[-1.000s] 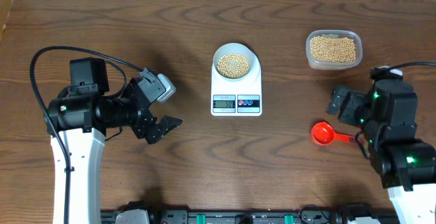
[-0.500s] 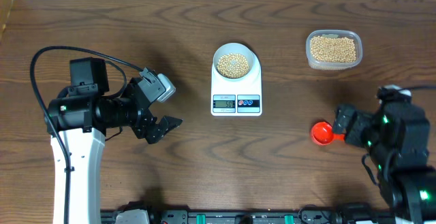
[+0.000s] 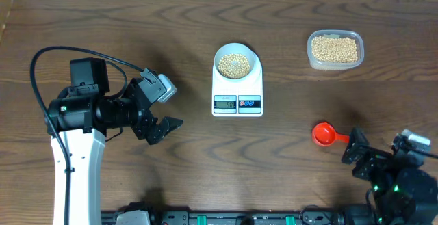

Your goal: Scoop item into bowl and weigh 50g on scale

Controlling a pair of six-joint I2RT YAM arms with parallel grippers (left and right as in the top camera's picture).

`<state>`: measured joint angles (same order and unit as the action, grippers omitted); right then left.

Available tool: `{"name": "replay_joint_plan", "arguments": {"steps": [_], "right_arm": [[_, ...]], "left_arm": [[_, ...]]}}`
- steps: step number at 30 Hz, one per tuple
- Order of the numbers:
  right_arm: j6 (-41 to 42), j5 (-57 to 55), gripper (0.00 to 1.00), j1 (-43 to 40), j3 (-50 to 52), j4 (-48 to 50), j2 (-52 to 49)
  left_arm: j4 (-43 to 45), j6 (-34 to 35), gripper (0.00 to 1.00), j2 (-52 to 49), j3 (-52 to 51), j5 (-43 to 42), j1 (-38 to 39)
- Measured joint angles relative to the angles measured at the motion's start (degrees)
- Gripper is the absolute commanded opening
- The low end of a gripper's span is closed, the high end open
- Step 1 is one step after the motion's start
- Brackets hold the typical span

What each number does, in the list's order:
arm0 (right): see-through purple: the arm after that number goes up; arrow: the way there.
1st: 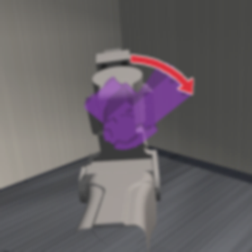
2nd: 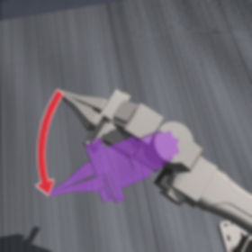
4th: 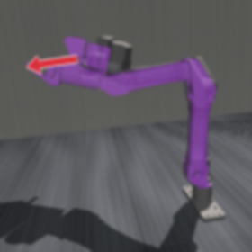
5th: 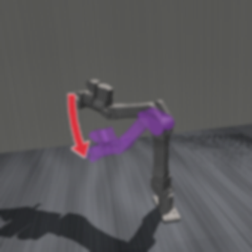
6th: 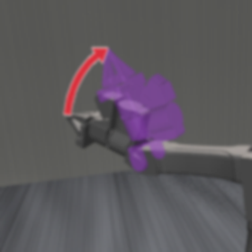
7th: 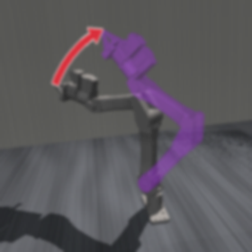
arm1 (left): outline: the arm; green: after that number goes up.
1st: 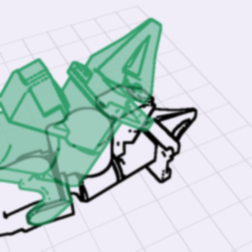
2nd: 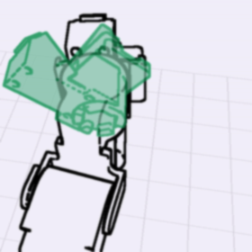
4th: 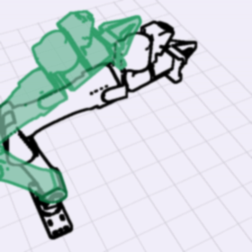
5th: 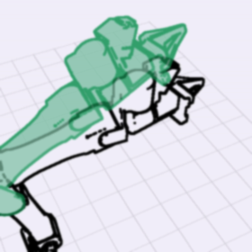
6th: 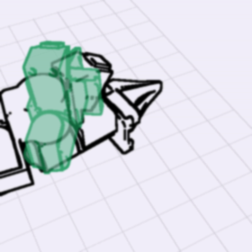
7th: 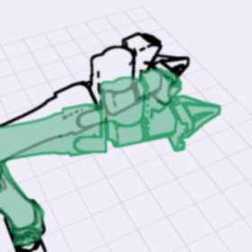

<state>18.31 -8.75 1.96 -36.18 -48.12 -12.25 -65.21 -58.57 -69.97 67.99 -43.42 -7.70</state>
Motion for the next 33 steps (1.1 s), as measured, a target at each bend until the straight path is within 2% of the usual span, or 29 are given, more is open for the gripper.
{"name": "replay_joint_plan", "arguments": {"steps": [9,21,26,33], "right_arm": [[-3.1,0.9,0.99,-2.1,18.4,18.8,10.8],[-6.5,6.5,0.99,-4.1,31.1,42.7,11.6],[-7.7,7.8,0.99,-4.1,34.9,47.5,11.6],[-10.8,9.0,0.99,-4.2,35.7,46.2,11.6]], "left_arm": [[0.0,0.0,0.93,0.0,0.0,0.0,0.0],[0.0,0.0,0.93,0.0,0.0,0.0,0.0],[0.0,0.0,0.93,0.0,0.0,0.0,0.0],[0.0,0.0,0.93,0.0,0.0,0.0,0.0]]}}
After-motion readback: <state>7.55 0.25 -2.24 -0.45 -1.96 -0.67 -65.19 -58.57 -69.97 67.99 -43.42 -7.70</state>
